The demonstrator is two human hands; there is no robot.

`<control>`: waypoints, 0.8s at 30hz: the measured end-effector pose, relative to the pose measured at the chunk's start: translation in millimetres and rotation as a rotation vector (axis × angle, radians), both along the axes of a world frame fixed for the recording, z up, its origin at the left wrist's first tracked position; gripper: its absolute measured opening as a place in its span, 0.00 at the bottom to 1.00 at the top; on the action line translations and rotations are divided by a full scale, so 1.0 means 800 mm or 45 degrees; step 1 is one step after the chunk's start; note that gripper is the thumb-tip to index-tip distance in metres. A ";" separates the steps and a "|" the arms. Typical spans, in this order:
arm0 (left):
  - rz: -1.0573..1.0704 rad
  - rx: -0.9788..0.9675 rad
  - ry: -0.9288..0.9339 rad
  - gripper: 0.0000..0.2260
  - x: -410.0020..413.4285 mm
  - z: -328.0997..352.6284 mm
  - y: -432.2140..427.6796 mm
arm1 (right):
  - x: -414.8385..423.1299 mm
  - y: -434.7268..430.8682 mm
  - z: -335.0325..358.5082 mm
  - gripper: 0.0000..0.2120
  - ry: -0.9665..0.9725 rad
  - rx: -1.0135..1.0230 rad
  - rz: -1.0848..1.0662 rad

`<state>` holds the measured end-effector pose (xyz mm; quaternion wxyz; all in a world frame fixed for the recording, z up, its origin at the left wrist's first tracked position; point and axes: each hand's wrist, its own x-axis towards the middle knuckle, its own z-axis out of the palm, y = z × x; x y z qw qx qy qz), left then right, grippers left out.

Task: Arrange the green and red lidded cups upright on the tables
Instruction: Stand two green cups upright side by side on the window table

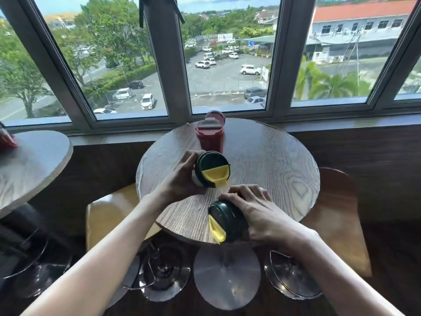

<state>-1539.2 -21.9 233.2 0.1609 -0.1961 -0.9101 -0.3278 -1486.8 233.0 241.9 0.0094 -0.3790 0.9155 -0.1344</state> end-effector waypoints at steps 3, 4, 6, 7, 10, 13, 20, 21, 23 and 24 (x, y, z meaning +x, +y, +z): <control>0.015 0.377 -0.320 0.33 0.006 0.013 -0.014 | -0.001 -0.002 -0.001 0.46 -0.033 -0.017 -0.002; -0.004 0.479 -0.442 0.33 0.009 0.015 -0.018 | -0.002 -0.003 -0.002 0.46 -0.039 -0.023 -0.005; -0.011 0.656 -0.642 0.34 0.010 0.010 -0.027 | -0.002 -0.003 -0.003 0.46 -0.031 -0.034 -0.013; 0.002 0.723 -0.697 0.37 0.010 0.006 -0.030 | -0.002 -0.004 -0.004 0.45 -0.028 -0.031 -0.017; 0.055 0.767 -0.743 0.41 0.012 -0.002 -0.027 | -0.001 -0.004 -0.005 0.46 -0.029 -0.033 -0.022; 0.150 0.692 -0.693 0.42 0.020 -0.013 -0.012 | 0.001 -0.004 -0.007 0.44 -0.010 -0.057 -0.016; 0.359 0.675 -0.551 0.42 0.031 -0.037 0.007 | -0.017 0.002 -0.006 0.43 -0.125 -0.325 -0.058; 0.363 0.682 -0.545 0.41 0.032 -0.035 0.009 | -0.026 0.006 -0.005 0.43 -0.191 -0.417 -0.070; 0.368 0.707 -0.548 0.38 0.032 -0.035 0.011 | -0.045 0.013 0.000 0.43 -0.356 -0.612 -0.102; 0.366 0.712 -0.550 0.36 0.032 -0.037 0.012 | -0.054 0.016 0.002 0.42 -0.479 -0.741 -0.112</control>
